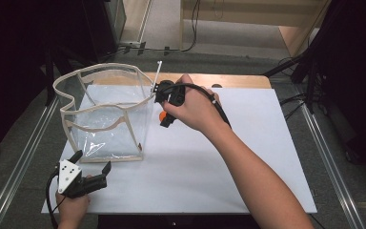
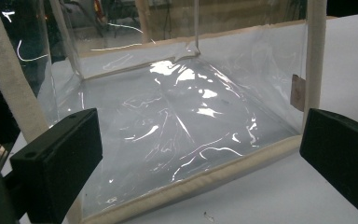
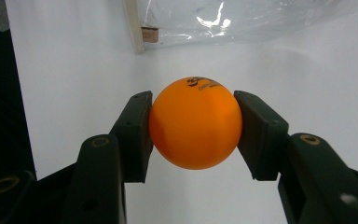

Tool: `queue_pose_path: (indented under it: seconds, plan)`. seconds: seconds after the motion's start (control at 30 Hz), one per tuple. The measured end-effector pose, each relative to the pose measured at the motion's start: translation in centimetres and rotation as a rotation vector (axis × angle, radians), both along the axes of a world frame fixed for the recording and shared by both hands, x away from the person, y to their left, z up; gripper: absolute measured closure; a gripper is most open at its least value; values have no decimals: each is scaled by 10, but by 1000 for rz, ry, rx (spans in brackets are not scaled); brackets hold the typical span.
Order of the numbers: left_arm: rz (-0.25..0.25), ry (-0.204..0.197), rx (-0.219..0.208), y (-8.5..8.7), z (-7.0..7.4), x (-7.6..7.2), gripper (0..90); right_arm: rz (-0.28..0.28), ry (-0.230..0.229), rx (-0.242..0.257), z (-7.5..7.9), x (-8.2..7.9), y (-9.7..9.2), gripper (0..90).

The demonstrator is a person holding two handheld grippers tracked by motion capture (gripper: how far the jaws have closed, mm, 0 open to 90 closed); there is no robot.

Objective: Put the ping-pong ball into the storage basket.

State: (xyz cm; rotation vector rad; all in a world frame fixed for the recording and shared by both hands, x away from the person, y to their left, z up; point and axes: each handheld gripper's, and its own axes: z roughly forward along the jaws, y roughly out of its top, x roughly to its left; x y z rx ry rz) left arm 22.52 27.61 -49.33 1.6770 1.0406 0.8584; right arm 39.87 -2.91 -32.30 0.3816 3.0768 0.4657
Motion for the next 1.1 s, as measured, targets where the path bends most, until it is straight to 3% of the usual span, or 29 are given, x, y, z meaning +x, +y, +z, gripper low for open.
queue_pose_path:
  seconds: [1.1]
  plan:
    - [-1,1,1,0,0,0,0,9,-1,36,32,17,10,478]
